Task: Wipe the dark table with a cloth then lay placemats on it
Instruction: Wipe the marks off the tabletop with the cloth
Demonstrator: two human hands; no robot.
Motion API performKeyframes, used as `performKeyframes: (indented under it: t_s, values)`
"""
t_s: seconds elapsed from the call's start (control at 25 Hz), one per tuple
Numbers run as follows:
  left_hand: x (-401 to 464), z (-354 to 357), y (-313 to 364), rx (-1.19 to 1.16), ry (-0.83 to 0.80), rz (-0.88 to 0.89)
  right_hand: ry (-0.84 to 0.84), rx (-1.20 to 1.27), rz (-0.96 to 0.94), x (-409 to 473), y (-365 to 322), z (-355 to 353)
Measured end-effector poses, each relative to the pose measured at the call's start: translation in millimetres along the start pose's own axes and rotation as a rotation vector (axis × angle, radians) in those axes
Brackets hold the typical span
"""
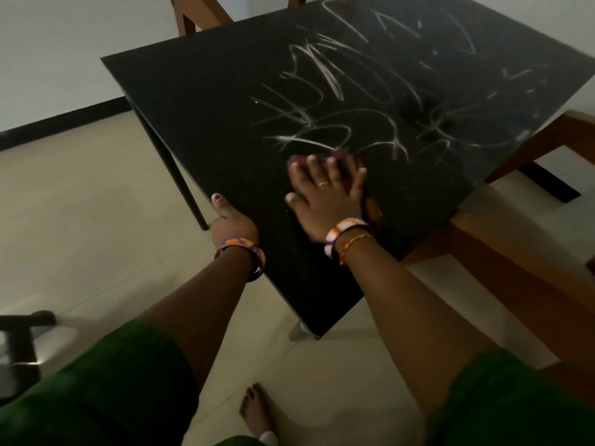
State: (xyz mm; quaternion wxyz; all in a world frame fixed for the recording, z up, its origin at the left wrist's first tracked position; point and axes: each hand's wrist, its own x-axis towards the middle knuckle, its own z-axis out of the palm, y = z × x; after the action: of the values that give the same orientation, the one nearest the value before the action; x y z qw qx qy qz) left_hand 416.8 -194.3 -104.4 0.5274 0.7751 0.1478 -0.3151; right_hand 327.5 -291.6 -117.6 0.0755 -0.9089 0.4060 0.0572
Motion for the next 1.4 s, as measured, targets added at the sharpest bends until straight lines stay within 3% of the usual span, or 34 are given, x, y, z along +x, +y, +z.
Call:
performKeyframes:
  t_s: [0.16, 0.24, 0.32, 0.44, 0.52, 0.64, 0.8, 0.88, 0.96, 1.12, 1.2, 1.28, 1.4]
  values:
    - [3.6, 0.9, -0.9, 0.008, 0.005, -0.003, 0.022, 0.132, 0.472, 9.3, 112.3, -15.3]
    - [3.7, 0.3, -0.6, 0.012, 0.002, -0.009, 0.015, 0.128, 0.594, 3.2, 127.6, -20.9]
    - [1.9, 0.1, 0.9, 0.011, 0.007, -0.010, 0.044, 0.107, 0.467, 3.6, 89.3, -16.1]
    - [-0.6, -0.7, 1.1, 0.013, -0.015, 0.000, 0.067, 0.101, 0.055, -4.1, -13.8, 3.4]
    - [-4.0, -1.3, 0.2, 0.017, -0.029, 0.020, 0.066, 0.129, -0.085, -4.9, -50.7, 3.9]
    - [-4.9, -1.3, 0.1, 0.017, 0.005, 0.016, 0.104, 0.075, 0.013, 18.9, -3.8, -7.8]
    - [-0.3, 0.3, -0.6, -0.003, -0.003, 0.004, 0.084, 0.076, 0.499, 19.0, 121.3, -18.6]
    - [1.3, 0.5, -1.8, -0.001, -0.001, 0.005, 0.046, 0.105, 0.634, 12.1, 138.4, -23.8]
    - [1.2, 0.6, -2.5, 0.001, -0.005, 0.003, 0.049, 0.134, 0.564, 12.8, 106.9, -20.5]
    - [0.1, 0.2, -0.9, -0.009, -0.015, -0.007, 0.090, 0.063, 0.042, 5.9, -26.5, 4.2]
    - [-1.9, 0.9, -0.6, -0.003, -0.031, -0.012, 0.055, 0.036, -0.084, 8.1, -50.9, 5.4]
    - [-2.3, 2.3, -1.3, 0.010, -0.001, -0.008, 0.071, 0.031, -0.045, 25.1, -17.7, -1.2]
    - [3.2, 4.5, -2.9, 0.073, 0.124, 0.054, 0.126, 0.056, 0.216, 34.6, 86.1, -7.1]
